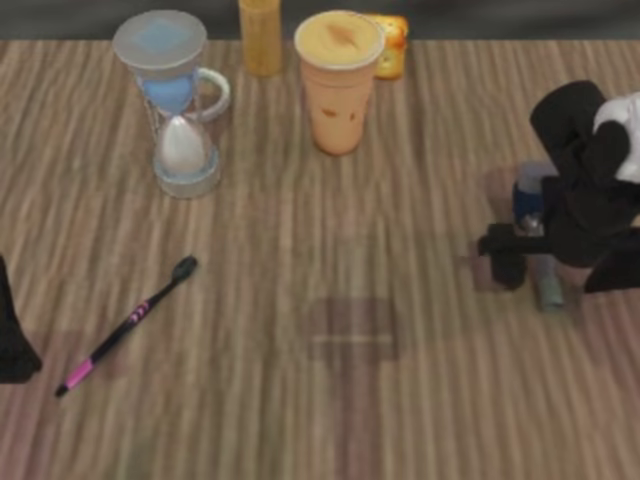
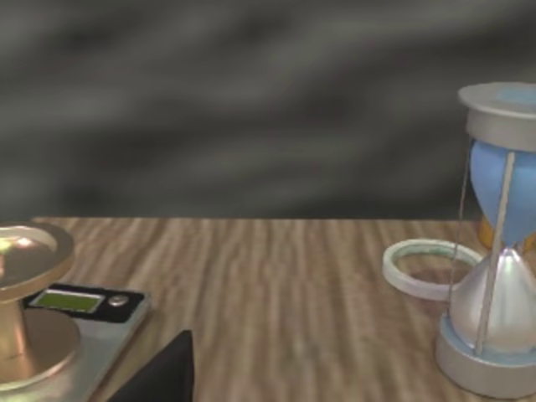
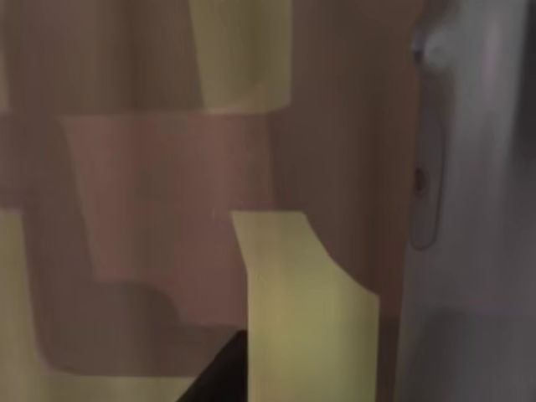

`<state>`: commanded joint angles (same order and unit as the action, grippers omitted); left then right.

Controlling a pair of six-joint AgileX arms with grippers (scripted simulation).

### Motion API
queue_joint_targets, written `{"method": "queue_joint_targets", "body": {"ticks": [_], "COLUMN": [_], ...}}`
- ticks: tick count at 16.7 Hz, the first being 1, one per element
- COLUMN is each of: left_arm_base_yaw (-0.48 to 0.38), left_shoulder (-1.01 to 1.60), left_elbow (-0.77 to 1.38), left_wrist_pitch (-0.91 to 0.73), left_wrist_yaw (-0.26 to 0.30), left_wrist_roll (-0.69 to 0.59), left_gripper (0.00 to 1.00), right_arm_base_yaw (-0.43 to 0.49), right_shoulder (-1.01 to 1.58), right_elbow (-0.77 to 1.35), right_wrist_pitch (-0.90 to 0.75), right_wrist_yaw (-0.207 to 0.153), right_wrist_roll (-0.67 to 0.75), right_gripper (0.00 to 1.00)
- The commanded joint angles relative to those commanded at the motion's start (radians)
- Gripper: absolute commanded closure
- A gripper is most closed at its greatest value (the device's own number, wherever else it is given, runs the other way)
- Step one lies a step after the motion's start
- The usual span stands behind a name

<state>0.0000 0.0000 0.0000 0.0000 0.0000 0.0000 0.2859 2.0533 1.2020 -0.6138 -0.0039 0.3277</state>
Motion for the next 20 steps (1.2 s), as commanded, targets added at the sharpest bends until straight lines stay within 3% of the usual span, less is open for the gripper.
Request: {"method": "queue_joint_targets", "body": {"ticks": [7, 15, 16, 20], "left_arm_base_yaw": [0.0, 0.0, 0.0, 0.0], "left_shoulder": [0.0, 0.0, 0.0, 0.0], "left_elbow": [0.0, 0.0, 0.0, 0.0], "left_wrist_pitch": [0.0, 0.0, 0.0, 0.0], "left_wrist_yaw": [0.0, 0.0, 0.0, 0.0], "left_wrist_roll": [0.0, 0.0, 0.0, 0.0], "left_gripper": [0.0, 0.0, 0.0, 0.0], "right_arm_base_yaw": [0.0, 0.0, -0.006, -0.005], "right_shoulder": [0.0, 0.0, -0.045, -0.058], "right_elbow": [0.0, 0.0, 0.012, 0.001], "right_wrist_pitch": [0.0, 0.0, -0.026, 0.038], "right_wrist_yaw": [0.0, 0.0, 0.048, 0.021], "right_wrist_roll": [0.0, 0.0, -0.027, -0.042], "right_gripper": [0.98, 1.0, 1.0, 1.0]}}
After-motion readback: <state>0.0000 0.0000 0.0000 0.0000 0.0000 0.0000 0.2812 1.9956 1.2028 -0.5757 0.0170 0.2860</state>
